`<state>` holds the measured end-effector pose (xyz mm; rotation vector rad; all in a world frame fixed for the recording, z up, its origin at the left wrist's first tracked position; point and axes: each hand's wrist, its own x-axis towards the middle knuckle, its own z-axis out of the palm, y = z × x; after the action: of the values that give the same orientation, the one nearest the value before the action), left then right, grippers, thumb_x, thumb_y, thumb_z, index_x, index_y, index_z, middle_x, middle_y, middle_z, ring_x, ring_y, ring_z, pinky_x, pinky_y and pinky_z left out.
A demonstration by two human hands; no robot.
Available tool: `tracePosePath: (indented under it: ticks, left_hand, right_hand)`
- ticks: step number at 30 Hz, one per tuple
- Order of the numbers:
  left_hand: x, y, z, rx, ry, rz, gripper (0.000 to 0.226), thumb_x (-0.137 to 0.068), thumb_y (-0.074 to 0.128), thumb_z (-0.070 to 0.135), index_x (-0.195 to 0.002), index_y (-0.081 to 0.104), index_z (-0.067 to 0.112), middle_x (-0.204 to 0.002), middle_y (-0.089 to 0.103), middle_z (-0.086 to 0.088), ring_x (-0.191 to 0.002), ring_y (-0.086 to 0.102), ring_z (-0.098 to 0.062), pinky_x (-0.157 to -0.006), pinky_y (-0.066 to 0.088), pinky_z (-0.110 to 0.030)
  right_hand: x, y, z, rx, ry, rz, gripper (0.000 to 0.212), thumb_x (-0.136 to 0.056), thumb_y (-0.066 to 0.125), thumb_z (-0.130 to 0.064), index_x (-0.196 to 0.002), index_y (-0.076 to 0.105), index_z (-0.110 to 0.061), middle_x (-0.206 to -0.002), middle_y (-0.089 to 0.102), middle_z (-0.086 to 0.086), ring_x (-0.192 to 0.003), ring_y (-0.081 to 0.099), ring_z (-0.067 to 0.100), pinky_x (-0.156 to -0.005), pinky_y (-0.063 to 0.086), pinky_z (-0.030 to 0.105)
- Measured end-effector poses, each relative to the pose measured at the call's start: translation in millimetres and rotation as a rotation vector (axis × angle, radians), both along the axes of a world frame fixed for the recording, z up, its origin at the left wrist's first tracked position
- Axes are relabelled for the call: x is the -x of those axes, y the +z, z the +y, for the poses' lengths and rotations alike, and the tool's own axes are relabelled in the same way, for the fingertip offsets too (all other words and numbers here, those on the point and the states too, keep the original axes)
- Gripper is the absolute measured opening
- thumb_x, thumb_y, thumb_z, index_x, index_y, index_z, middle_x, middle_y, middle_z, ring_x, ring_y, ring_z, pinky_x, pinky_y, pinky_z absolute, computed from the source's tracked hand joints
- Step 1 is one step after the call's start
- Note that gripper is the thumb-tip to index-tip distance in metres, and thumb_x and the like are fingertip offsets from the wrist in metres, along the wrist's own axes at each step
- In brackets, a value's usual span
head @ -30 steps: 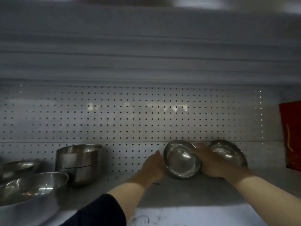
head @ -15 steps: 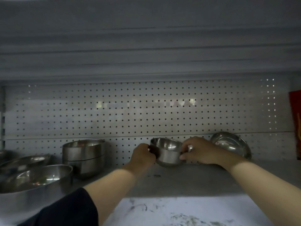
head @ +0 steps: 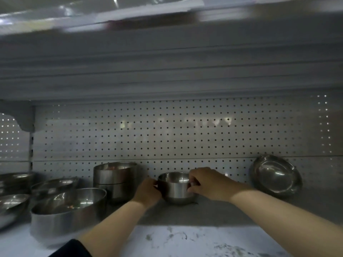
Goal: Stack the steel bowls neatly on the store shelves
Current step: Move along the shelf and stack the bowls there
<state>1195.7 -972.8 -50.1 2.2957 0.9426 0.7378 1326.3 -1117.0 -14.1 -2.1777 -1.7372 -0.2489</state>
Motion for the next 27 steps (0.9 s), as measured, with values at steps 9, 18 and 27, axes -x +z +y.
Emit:
tracePosePath:
  ticks: [9,18,27]
  left_hand:
    - [3,31,-45,-0.141,-0.018,-0.333,0.058,-0.088,0.057,0.003,-0.141,0.038,0.019,-0.145,0.042,0.0,-0.134,0.039,-0.019,-0.112,0.034,-0.032]
    - [-102,64,-154,-0.162,-0.391,-0.338,0.062,-0.086,0.05,-0.002,-0.142,0.035,0.022,-0.147,0.036,0.002,-0.135,0.036,-0.015,-0.111,0.03,-0.023]
    - [-191,15,-163,0.113,-0.268,-0.174,0.025,-0.092,0.053,0.013,-0.117,0.054,0.01,-0.127,0.055,-0.005,-0.114,0.053,-0.017,-0.082,0.035,-0.015]
  right_hand:
    - [-28,27,-33,-0.088,0.003,0.065,0.032,-0.087,0.062,-0.032,-0.116,0.051,-0.03,-0.121,0.047,-0.008,-0.108,0.047,0.009,-0.082,0.038,0.022]
    - [-121,47,-136,-0.7,-0.358,0.004,0.036,-0.083,0.063,-0.004,-0.113,0.055,-0.023,-0.136,0.039,-0.001,-0.116,0.045,0.016,-0.093,0.038,0.024]
    - [-186,-3,-169,-0.259,-0.541,0.129,0.017,-0.079,0.071,-0.013,-0.073,0.062,-0.026,-0.105,0.059,0.009,-0.088,0.061,0.019,-0.084,0.052,0.037]
